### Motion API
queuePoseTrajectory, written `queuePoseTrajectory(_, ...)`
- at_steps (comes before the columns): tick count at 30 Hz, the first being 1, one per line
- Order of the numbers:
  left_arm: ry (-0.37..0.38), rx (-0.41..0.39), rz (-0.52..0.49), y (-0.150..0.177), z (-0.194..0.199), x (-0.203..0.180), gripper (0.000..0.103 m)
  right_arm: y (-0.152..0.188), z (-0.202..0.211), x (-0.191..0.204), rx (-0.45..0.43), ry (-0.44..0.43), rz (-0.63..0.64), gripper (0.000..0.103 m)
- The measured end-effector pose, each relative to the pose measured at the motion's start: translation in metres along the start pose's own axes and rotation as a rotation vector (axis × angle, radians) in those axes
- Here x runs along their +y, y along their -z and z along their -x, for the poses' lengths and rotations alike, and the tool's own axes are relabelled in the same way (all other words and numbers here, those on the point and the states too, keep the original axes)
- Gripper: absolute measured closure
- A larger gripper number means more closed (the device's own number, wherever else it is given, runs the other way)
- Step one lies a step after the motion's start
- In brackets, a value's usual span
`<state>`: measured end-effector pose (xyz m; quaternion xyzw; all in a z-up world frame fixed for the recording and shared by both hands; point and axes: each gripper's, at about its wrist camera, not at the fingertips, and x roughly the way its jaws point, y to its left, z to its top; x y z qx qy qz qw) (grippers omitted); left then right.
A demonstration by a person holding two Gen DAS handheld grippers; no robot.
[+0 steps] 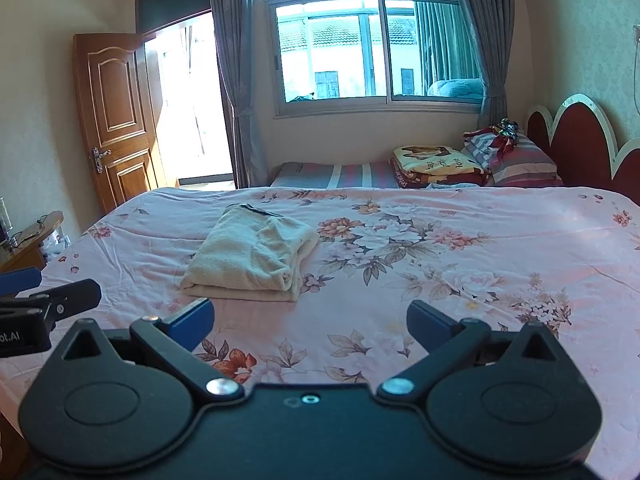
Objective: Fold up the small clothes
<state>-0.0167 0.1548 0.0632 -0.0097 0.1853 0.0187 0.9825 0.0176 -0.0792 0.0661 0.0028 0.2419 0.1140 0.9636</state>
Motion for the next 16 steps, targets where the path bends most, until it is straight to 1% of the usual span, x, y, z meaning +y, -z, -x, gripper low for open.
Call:
queuePoseTrajectory(3,0.001,-0.002,-0.001,-0.0004,0.0000,-0.0018,0.000,0.0004,-0.0010,-0.0010,0.001,-0.006,0.003,0.001)
queuePoseTrajectory(6,0.003,0.022,-0.016,0.0010,-0.0037,-0.0040,0.000,0.0001,-0.0015,-0.0013,0.002,-0.013,0.007,0.001)
queuePoseTrajectory(9,0.008,0.029,-0.023,0.0021,-0.0043,-0.0050,0.000,-0.0003,-0.0020,-0.0006,0.002,-0.018,0.014,0.001)
queuePoseTrajectory(13,0.012,0.010,-0.035,0.0004,-0.0012,-0.0068,0.000,-0.0009,-0.0020,-0.0012,0.002,-0.021,0.016,0.001)
queuePoseTrajectory(16,0.024,0.024,-0.032,-0.0005,-0.0019,-0.0084,0.000,-0.0008,-0.0026,-0.0011,0.005,-0.024,0.017,0.001)
